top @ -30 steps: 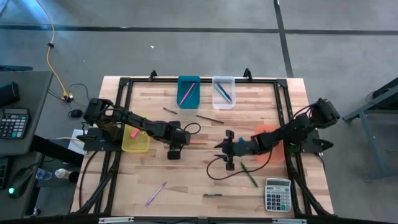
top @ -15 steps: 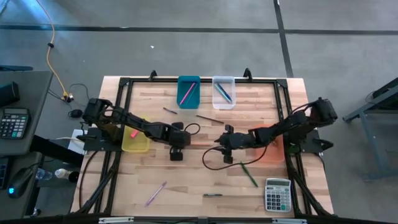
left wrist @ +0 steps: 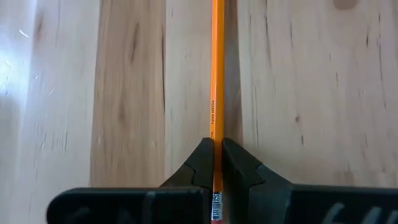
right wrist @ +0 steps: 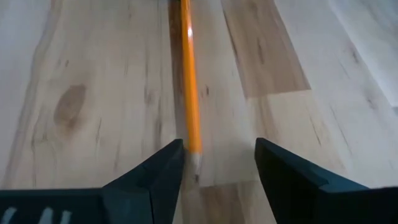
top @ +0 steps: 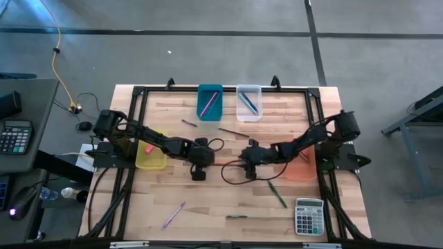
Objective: Sort crayons/erasers/pens/pencils in bins
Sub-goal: Put the orange pencil into the blue bin
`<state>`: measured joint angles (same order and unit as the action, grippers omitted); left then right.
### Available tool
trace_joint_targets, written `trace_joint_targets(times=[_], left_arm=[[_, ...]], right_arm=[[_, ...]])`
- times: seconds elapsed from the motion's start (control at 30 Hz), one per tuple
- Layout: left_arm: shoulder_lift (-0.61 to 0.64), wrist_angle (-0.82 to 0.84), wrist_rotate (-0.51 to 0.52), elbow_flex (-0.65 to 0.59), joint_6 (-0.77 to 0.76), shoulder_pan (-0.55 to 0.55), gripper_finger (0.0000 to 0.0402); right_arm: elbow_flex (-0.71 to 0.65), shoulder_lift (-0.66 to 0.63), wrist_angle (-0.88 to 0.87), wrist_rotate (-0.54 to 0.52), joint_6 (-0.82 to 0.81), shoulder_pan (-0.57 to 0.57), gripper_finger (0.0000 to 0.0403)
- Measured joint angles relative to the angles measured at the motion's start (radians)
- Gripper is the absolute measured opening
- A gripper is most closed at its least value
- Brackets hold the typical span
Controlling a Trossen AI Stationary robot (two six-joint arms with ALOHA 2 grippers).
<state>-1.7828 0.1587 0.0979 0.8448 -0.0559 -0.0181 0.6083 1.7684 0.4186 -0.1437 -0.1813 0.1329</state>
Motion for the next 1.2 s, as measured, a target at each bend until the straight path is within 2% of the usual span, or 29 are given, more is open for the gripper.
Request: trace_joint_targets(times=[0.17, 0.6, 0.8, 1.03, 1.2], left_arm=[[-0.001, -0.012, 0.0, 0.0, 0.001, 0.0, 0.0], [-0.002, -0.035, 0.001, 0.0, -0.007, 0.01, 0.0005], [0.046, 0.009, 0.017, -0.003, -0.016, 0.011, 0.0046], [0.187, 0.194, 0.023, 0.006, -0.036, -0.009, 0.0101], [0.248, 0.294, 0.136, 0.007, -0.038, -0.049, 0.0131]], right_arm=[[0.002, 0.028, 0.03, 0.01, -0.002, -0.003, 0.0164], [0.004, 0.03, -0.004, 0.018, -0.002, -0.002, 0.0051], [0.003, 0.031, -0.01, 0.022, -0.002, -0.002, 0.001], [0.0, 0.032, 0.03, 0.023, -0.047, -0.001, 0.0004], [-0.002, 0.036, 0.071, 0.024, -0.05, -0.001, 0.0003]])
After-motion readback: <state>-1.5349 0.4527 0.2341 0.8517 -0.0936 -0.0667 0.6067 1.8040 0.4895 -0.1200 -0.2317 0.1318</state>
